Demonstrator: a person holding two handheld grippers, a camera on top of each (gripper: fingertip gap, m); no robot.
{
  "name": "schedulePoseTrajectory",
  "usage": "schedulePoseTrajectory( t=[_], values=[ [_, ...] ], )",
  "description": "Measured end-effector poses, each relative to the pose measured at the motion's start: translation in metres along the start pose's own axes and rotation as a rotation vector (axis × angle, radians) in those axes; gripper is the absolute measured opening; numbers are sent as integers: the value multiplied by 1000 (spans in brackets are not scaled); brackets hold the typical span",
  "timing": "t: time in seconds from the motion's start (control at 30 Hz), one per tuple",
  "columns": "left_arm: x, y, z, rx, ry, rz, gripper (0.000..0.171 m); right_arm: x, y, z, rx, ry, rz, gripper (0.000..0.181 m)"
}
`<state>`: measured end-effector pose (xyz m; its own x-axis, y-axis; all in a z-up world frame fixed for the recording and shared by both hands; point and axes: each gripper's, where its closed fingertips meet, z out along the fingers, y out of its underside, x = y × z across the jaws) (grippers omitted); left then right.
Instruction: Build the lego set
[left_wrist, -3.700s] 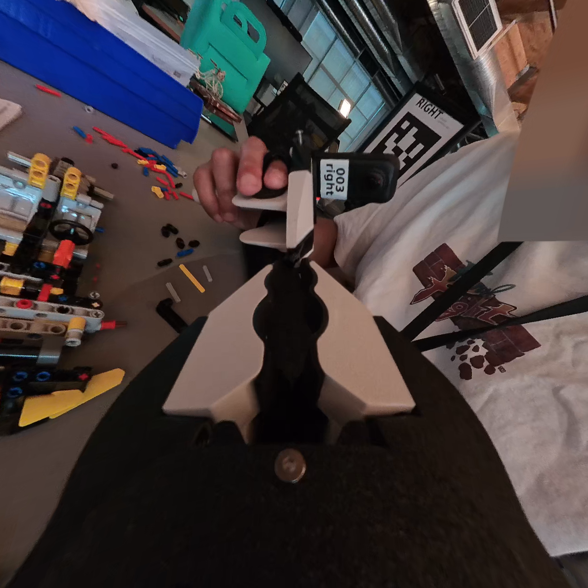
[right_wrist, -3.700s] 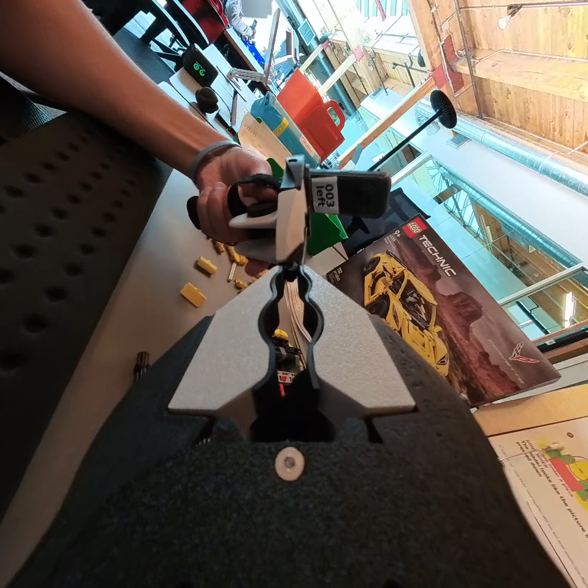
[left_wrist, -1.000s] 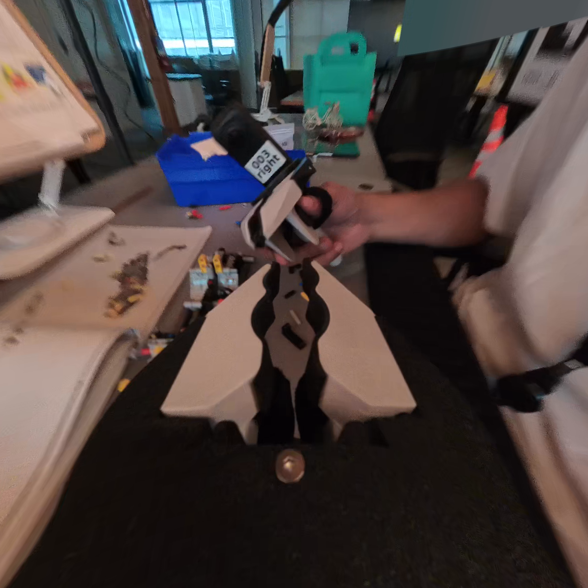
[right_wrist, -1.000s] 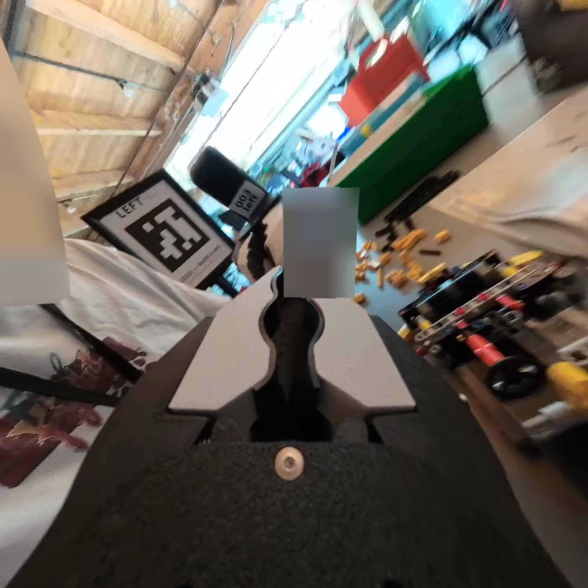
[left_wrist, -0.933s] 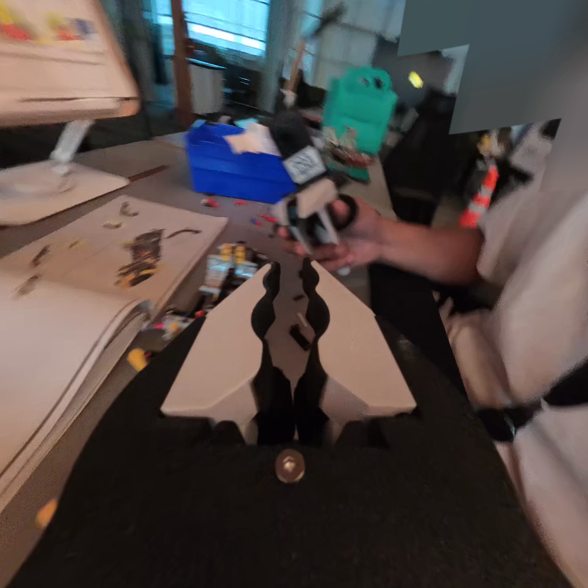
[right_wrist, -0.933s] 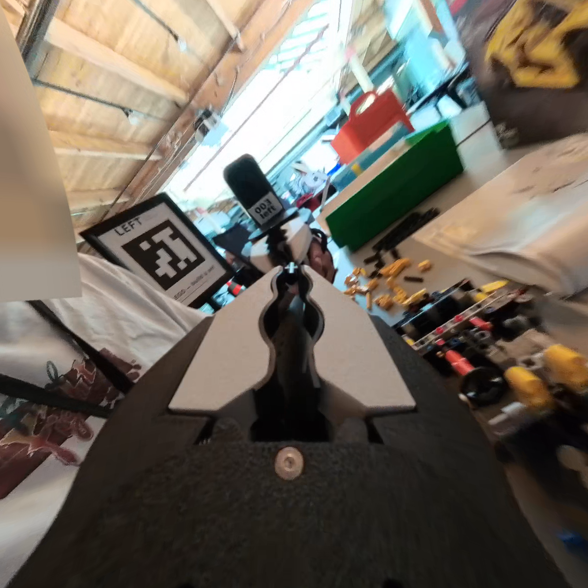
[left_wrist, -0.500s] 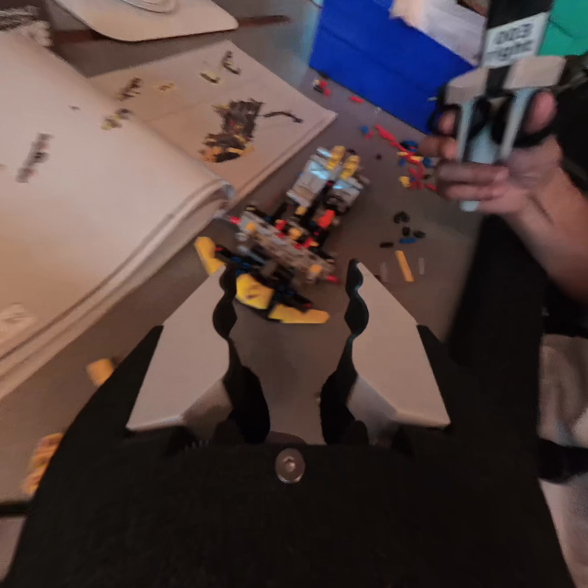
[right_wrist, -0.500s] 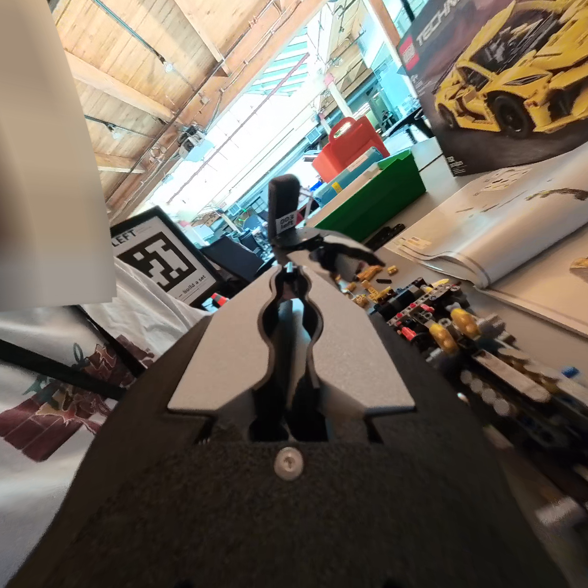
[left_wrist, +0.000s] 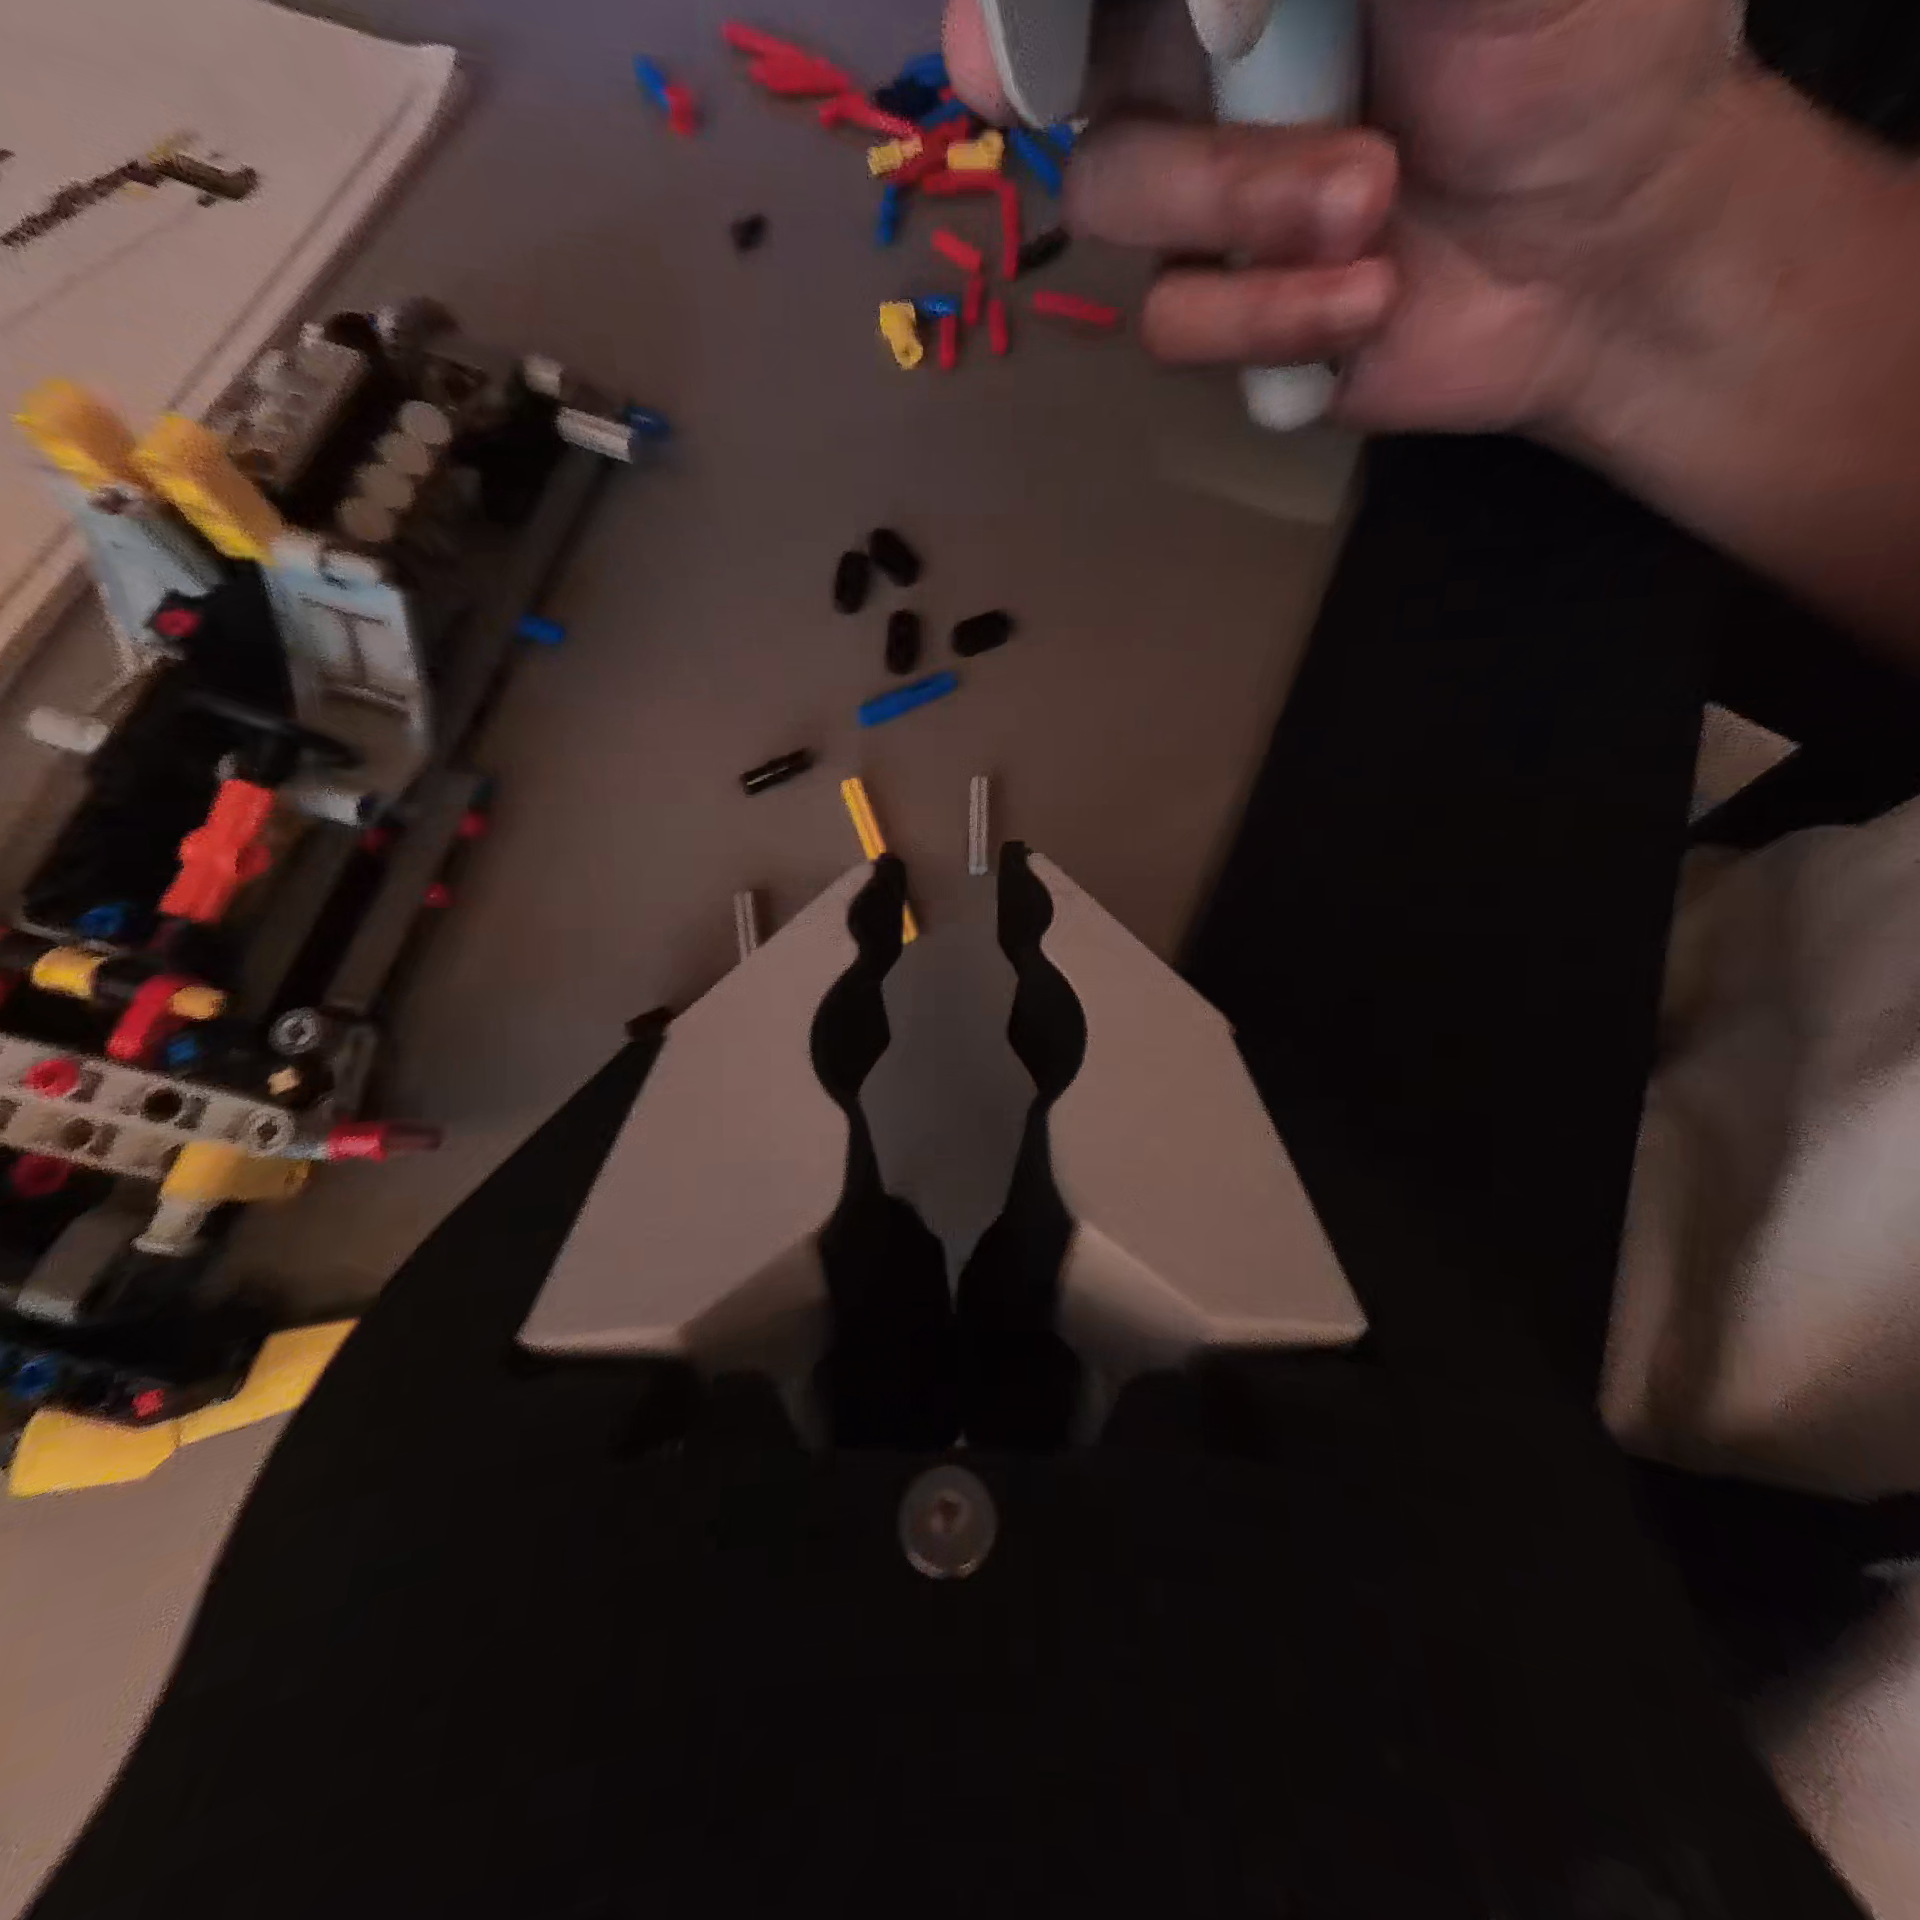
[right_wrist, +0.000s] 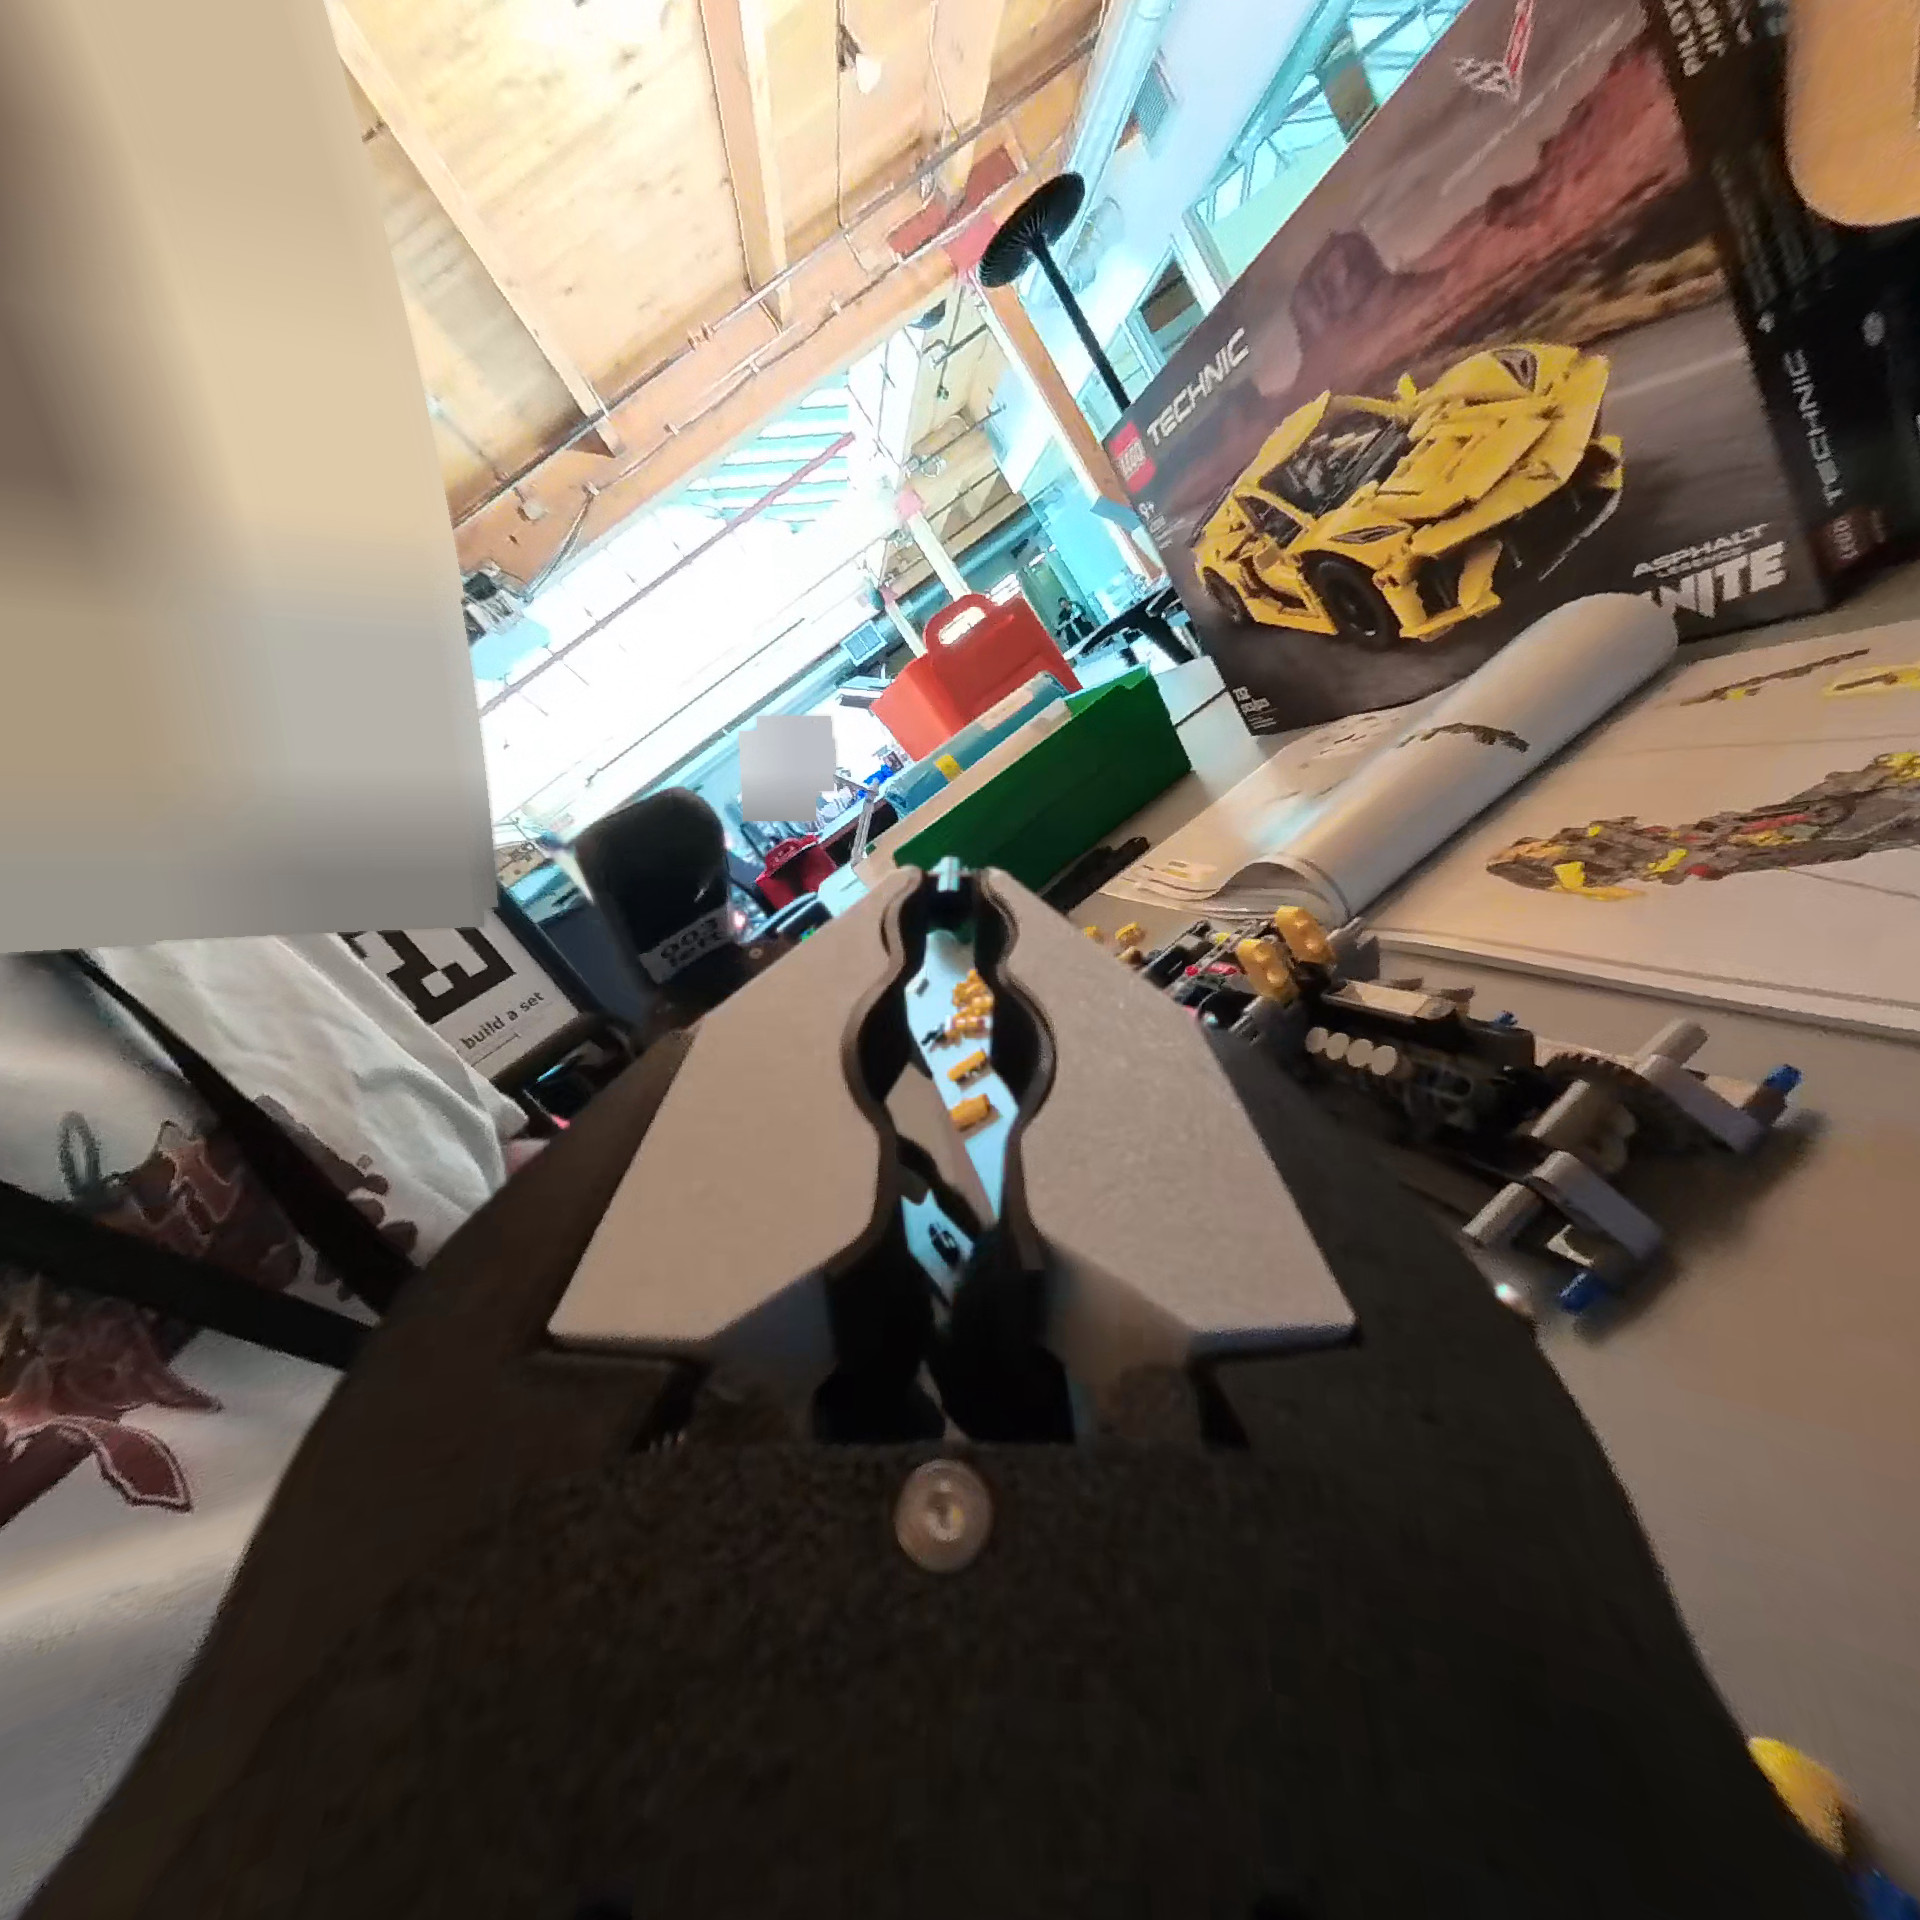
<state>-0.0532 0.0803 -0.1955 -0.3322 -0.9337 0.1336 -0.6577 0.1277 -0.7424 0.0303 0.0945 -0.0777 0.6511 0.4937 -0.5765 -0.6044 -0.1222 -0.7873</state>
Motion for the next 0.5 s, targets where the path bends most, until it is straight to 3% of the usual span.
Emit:
schedulePoseTrajectory(
  t=[0.3, 0.5],
  values=[
    [9, 12, 30, -157, -18, 146, 7, 1, 4, 3, -22, 6, -14, 6],
    [2, 7, 34, -129, -34, 188, 1, 8, 11, 5, -55, 26, 28, 6]
  ],
)
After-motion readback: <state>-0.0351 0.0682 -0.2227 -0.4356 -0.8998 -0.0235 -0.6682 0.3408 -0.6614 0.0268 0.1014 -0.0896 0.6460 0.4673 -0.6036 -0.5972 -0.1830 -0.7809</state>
